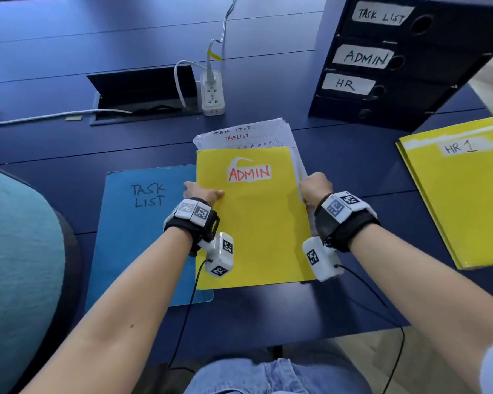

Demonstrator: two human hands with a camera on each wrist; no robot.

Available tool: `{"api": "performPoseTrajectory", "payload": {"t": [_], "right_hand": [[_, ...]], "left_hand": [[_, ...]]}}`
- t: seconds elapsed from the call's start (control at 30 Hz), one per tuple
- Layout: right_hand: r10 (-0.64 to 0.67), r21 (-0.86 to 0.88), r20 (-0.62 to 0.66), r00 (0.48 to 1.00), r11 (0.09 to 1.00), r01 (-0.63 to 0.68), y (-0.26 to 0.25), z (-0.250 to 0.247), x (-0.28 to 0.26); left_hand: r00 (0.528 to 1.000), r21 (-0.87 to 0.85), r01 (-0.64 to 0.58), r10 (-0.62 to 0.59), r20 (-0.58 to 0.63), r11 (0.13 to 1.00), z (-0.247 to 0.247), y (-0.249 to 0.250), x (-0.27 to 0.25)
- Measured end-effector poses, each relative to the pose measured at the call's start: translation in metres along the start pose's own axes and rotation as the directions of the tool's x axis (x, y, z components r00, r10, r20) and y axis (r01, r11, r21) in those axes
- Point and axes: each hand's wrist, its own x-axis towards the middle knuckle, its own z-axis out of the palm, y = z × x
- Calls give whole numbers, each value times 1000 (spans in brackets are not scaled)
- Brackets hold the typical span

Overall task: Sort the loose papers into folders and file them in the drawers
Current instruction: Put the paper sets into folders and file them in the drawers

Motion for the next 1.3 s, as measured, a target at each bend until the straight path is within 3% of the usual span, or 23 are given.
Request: {"api": "performPoseTrajectory", "payload": {"t": [0.1,0.17,0.2,0.23,0.27,0.33,0.4,0.57,0.7,0.83,0.93,1.03,1.1,1.2,1.3], "right_hand": [[-15,28,-41,999,999,16,4,7,-4],[-10,54,4,1000,998,10,2,2,0],[8,15,54,999,1000,-9,-3,-3,2],[-36,-100,35,999,994,40,-4,-5,8],[-58,-110,29,998,992,60,-7,-7,12],[-55,164,33,998,985,49,-14,-10,12],[-22,221,-51,998,975,33,-16,-11,18],[-46,158,31,998,987,40,-29,-13,15],[-32,167,75,997,986,19,-28,-5,23],[-5,236,86,996,972,-16,-24,-8,31],[-9,180,3,1000,984,8,-29,-1,25],[-76,-122,-23,997,990,73,-29,13,0],[-111,-253,-13,994,962,104,-22,20,-5],[-128,-245,-4,992,962,123,-15,21,3],[-148,-101,20,989,984,149,-9,14,7]], "left_hand": [[998,-3,-14,15,62,1000,-2,-6,6],[998,-42,-35,37,58,999,-3,-8,7],[998,-65,-48,51,42,997,-4,-7,7],[998,-83,-61,64,27,995,-5,-6,8],[996,-96,-81,83,16,992,-6,-3,9],[993,-121,-119,120,-2,986,-10,5,12],[989,-152,-148,150,5,977,-16,14,17],[972,-231,-143,180,151,962,-19,26,25],[970,-202,-162,194,149,966,-17,24,26],[984,-163,-106,127,124,981,-18,23,24],[996,-72,-47,53,76,996,-16,24,19],[996,-37,-78,79,30,996,-15,22,16],[990,-128,-122,130,57,984,-16,21,17],[961,-369,-90,178,210,925,-25,19,10],[947,-388,-37,157,281,921,-33,16,5]]}}
